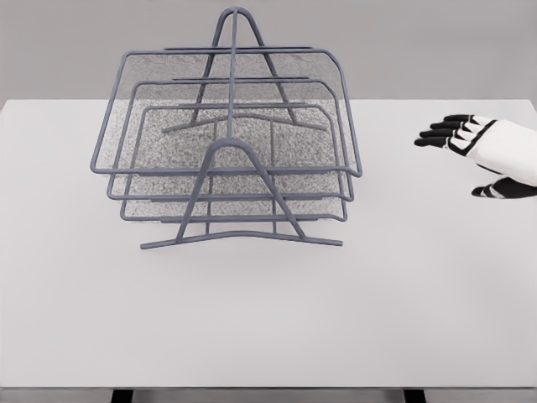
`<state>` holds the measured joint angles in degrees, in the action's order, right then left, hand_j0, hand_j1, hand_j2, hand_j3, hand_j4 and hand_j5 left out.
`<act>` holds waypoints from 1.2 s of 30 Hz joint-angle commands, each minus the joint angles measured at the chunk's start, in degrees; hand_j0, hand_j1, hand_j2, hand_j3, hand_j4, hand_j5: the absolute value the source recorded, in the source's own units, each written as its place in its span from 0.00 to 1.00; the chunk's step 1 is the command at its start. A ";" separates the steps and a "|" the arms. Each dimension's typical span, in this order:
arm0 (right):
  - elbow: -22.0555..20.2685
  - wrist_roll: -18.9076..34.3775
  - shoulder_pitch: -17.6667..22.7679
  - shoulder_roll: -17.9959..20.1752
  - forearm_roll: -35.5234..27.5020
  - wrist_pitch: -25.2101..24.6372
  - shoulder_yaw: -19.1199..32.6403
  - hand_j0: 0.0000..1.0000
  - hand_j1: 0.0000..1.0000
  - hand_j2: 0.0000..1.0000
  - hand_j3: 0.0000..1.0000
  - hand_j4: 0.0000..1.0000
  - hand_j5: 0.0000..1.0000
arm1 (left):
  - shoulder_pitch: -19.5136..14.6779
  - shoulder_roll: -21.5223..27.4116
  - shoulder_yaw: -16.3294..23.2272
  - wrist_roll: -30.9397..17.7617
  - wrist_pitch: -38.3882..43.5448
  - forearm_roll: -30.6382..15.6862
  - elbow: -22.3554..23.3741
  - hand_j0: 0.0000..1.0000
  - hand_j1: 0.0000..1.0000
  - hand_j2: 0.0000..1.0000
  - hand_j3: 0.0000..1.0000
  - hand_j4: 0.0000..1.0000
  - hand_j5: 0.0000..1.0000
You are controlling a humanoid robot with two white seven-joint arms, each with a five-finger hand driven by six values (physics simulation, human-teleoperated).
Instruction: Pull out the upper folder box with right arm
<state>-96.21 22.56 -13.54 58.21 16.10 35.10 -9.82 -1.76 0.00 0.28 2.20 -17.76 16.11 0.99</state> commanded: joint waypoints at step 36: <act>9.73 10.04 -30.59 -12.42 10.71 -0.10 -27.01 1.00 1.00 1.00 1.00 1.00 1.00 | 0.00 0.00 -0.02 -0.01 0.00 -0.02 -0.02 1.00 1.00 1.00 1.00 1.00 1.00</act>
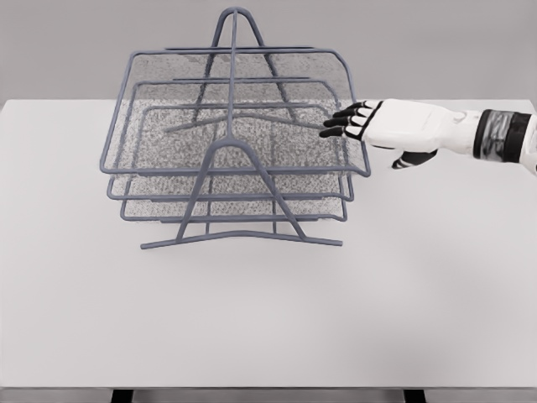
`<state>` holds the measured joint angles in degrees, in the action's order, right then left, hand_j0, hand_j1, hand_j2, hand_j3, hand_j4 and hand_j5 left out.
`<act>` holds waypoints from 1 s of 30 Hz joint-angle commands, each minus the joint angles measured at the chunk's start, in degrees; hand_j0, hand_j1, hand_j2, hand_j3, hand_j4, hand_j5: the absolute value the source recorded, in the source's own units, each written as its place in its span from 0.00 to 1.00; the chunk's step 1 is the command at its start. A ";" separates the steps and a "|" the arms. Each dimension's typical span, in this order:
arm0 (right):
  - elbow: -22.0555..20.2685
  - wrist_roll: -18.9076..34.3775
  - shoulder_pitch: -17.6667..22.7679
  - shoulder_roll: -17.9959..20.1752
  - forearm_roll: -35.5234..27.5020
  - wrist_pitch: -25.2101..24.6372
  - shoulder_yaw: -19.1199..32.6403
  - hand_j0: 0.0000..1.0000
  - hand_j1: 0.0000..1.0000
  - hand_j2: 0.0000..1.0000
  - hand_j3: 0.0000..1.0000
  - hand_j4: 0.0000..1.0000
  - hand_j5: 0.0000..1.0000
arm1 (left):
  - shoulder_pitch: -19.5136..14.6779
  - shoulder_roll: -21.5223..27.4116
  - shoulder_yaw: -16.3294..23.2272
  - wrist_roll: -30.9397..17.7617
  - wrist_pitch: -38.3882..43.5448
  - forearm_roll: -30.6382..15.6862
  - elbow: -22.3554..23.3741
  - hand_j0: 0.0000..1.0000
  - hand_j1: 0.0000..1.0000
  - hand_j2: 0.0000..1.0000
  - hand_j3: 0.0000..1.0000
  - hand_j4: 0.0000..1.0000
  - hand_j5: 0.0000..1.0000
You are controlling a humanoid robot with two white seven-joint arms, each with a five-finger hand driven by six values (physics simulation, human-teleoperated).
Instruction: Pull out the upper folder box with right arm
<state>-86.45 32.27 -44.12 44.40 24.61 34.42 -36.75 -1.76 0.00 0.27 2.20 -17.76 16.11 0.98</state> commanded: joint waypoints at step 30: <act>-0.21 0.16 0.44 15.63 -0.53 0.58 0.62 1.00 1.00 1.00 1.00 1.00 1.00 | 0.00 0.00 -0.01 -0.01 0.00 -0.02 -0.02 1.00 1.00 1.00 1.00 1.00 1.00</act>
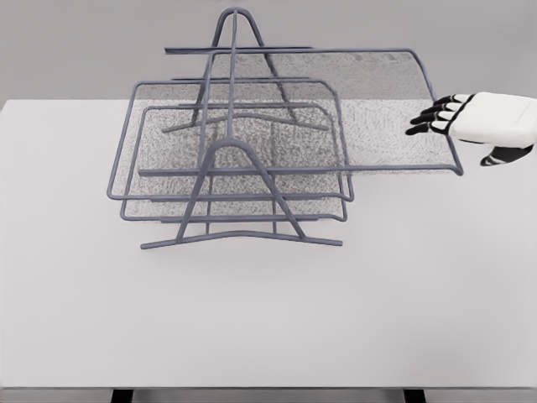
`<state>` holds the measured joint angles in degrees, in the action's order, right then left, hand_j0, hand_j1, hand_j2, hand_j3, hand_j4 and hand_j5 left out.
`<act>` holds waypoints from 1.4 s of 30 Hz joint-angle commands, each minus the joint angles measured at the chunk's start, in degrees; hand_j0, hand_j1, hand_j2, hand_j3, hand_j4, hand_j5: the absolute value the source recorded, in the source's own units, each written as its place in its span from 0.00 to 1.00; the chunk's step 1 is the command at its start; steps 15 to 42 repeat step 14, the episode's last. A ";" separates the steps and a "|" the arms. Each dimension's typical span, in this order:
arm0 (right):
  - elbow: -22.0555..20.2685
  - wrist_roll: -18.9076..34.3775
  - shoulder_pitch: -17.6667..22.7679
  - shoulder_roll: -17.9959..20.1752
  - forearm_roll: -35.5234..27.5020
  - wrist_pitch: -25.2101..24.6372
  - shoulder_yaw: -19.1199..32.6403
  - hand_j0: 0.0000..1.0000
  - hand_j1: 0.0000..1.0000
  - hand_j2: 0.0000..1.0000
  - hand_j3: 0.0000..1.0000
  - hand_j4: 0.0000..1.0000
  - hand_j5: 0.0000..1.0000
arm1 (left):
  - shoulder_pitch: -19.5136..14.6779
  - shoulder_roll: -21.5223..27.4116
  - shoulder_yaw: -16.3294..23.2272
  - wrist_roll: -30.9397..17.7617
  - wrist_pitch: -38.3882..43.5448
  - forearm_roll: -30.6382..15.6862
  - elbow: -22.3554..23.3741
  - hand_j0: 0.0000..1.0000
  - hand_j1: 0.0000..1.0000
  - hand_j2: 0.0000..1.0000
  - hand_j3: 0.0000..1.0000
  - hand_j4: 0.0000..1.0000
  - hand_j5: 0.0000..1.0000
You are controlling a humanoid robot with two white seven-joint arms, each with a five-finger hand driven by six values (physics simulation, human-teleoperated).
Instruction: Pull out the upper folder box with right arm
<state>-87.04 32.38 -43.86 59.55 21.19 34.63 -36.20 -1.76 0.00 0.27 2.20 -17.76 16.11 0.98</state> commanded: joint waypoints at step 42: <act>-1.21 0.05 -0.18 0.57 0.43 0.37 2.71 1.00 1.00 1.00 1.00 1.00 1.00 | 0.00 0.00 -0.01 -0.01 0.00 -0.02 -0.01 1.00 1.00 1.00 1.00 1.00 1.00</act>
